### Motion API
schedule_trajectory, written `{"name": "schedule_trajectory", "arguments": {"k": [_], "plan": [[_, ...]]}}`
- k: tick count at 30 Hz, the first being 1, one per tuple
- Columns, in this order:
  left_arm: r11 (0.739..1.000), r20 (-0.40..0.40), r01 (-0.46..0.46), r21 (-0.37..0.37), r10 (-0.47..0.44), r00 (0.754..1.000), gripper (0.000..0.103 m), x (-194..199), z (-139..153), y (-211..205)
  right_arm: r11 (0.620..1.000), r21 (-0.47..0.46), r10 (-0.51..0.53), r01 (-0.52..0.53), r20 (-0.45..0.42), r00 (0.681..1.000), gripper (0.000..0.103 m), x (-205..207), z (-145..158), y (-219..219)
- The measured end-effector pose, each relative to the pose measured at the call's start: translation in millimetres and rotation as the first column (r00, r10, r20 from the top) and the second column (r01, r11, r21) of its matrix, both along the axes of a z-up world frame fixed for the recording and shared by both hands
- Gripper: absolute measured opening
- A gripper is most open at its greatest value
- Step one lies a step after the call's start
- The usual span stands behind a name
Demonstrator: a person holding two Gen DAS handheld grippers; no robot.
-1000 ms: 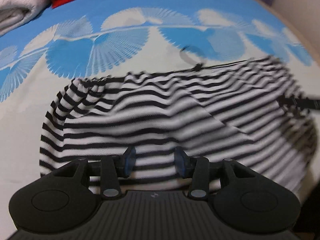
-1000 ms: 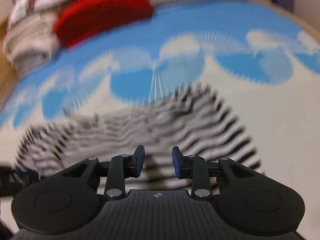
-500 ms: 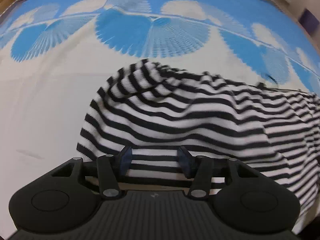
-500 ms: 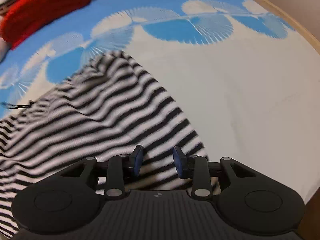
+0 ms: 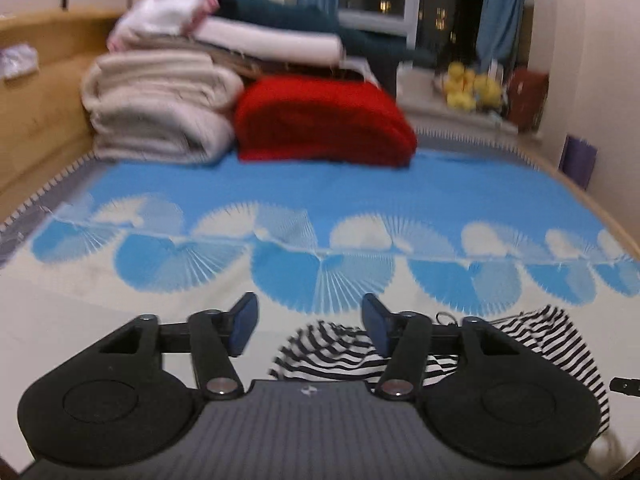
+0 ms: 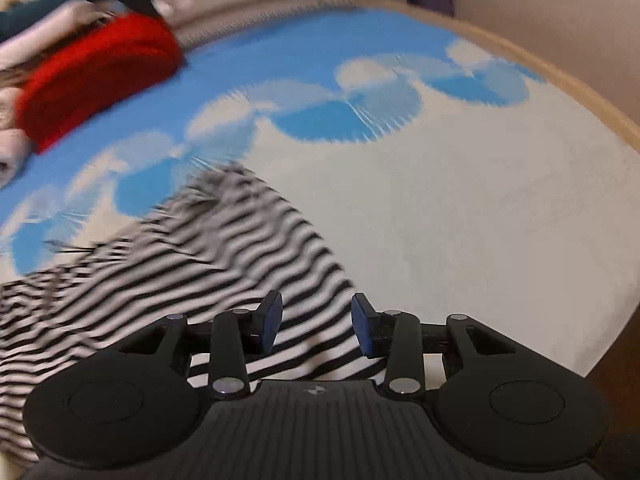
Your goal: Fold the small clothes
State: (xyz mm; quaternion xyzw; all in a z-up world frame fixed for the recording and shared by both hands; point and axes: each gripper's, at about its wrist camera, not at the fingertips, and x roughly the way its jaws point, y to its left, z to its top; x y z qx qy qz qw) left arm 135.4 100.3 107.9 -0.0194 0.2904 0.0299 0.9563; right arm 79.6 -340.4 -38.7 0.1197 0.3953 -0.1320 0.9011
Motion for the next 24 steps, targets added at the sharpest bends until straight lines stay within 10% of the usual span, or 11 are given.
{"name": "schedule_trajectory", "arguments": {"k": [9, 15, 24], "plan": [[0.996, 0.038, 0.039, 0.085, -0.042, 0.998, 0.068, -77.1, -4.3, 16.5, 0.984, 0.029, 0.171, -0.177, 0.148, 0.974, 0.04, -55.9, 30.1, 65.2], [0.994, 0.003, -0.068, -0.083, 0.069, 0.998, 0.068, -89.3, -35.7, 80.6, 0.977, 0.029, 0.206, -0.212, 0.129, 0.97, 0.04, -54.7, 23.7, 88.2], [0.921, -0.219, -0.31, -0.237, 0.261, 0.94, 0.063, -79.4, -76.5, 142.6, 0.968, -0.024, 0.252, -0.25, 0.113, 0.961, 0.025, -41.2, 9.0, 111.2]]}}
